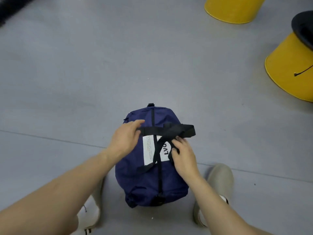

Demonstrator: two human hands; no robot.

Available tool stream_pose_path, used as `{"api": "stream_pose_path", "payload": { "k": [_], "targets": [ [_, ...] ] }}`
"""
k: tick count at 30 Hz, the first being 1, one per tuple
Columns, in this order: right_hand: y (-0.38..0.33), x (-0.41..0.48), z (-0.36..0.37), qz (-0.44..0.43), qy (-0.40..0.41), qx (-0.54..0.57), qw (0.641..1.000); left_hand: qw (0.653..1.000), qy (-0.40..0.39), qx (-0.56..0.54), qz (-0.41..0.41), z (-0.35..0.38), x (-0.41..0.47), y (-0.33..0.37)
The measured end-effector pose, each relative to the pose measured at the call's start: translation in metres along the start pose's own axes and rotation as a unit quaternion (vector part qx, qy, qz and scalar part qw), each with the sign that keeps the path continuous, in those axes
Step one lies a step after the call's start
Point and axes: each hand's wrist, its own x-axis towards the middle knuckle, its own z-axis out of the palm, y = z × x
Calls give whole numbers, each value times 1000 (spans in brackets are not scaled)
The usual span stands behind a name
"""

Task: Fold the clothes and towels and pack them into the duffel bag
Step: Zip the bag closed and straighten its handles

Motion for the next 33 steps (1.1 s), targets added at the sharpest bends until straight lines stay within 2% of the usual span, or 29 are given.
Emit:
{"api": "stream_pose_path", "payload": {
  "k": [3,5,7,9,13,16,20,22,25,28,33],
  "targets": [
    [-11,-3,14,-135,-107,-158,972,998,24,51,18,-3,40,-22],
    [-17,-11,23,-143,-205,-229,941,997,44,63,5,-8,70,-28],
    [-16,-21,26,-133,-244,-276,920,997,30,71,-1,-9,98,-32],
    [-13,-29,22,-128,-232,-307,914,997,-13,80,15,-6,123,-34],
    [-9,-56,6,-82,-188,-298,932,992,-74,78,68,15,159,-21],
    [8,-91,15,-145,-175,-296,928,990,-100,67,71,34,176,-10],
    [19,-112,-2,-182,-222,-320,903,992,-74,80,57,43,184,-18],
    [18,-111,3,-250,-145,-315,904,992,-66,83,67,41,184,-22],
    [8,-88,2,-297,40,-305,904,990,-50,90,93,28,185,-25],
    [10,-57,-22,-366,-9,-338,867,991,-30,99,84,3,187,-36],
    [18,15,-80,-276,-16,-368,888,997,16,73,-11,-51,182,-78]
  ]
}}
